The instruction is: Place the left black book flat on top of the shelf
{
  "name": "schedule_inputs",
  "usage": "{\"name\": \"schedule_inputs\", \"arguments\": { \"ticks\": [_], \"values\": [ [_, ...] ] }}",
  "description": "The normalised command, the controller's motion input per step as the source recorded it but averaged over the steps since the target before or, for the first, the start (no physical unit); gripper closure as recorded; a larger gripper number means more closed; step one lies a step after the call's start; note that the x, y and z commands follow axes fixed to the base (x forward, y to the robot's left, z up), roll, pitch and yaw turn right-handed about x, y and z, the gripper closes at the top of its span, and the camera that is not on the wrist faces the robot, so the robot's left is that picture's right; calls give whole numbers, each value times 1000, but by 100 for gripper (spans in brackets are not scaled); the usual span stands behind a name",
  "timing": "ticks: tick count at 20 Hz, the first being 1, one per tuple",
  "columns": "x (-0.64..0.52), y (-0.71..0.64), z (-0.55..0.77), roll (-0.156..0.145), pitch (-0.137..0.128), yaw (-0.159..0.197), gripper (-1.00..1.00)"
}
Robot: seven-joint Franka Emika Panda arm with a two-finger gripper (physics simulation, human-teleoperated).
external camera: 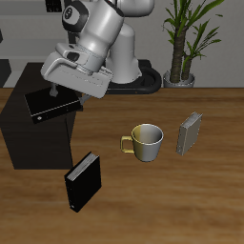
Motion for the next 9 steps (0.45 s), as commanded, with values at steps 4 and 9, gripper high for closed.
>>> {"name": "schedule_inputs", "arguments": {
  "ticks": [4, 9],
  "values": [
    [-34, 359, 92, 62, 9, -41, -100],
    [-89, 171, 82, 55, 9, -31, -100]
  ]
}}
